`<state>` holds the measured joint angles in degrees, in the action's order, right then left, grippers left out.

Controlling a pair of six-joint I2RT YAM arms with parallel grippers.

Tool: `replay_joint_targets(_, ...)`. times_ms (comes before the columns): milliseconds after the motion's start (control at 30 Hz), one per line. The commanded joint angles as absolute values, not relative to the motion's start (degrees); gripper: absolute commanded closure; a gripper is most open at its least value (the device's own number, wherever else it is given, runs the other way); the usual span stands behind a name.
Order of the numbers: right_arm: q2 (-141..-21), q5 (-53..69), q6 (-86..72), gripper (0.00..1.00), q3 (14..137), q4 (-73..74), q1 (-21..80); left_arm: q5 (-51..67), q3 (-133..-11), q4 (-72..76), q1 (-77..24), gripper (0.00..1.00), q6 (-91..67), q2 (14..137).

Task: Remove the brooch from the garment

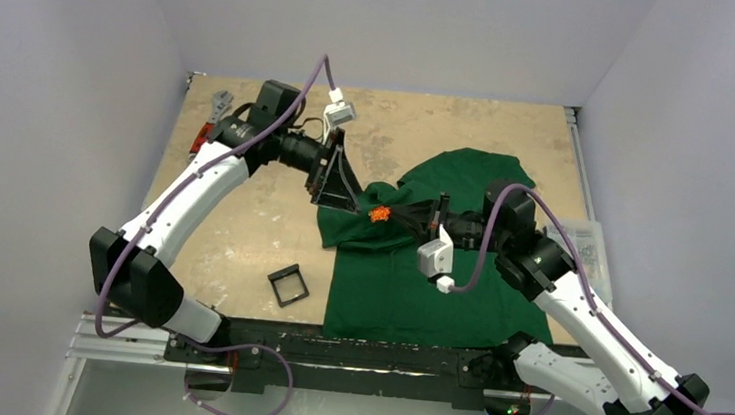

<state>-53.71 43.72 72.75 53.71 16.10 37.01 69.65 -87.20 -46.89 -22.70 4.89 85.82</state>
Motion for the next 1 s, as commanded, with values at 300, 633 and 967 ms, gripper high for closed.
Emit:
replay_joint_targets(300,-47.40,41.36,83.31,1.00,43.99,-3.42,37.57,75.73,-80.96,-20.20,-26.62,0.29,-35.10,88.93)
replay_joint_targets(633,-46.43,39.08,87.24,1.00,39.11,-10.37,37.81,81.18,-77.29,-4.48,-27.49,0.53,-52.48,91.95)
replay_joint_targets(967,-46.23,37.98,88.00,1.00,37.04,-12.67,37.95,83.36,-77.56,-3.27,-29.01,0.98,-54.35,93.26)
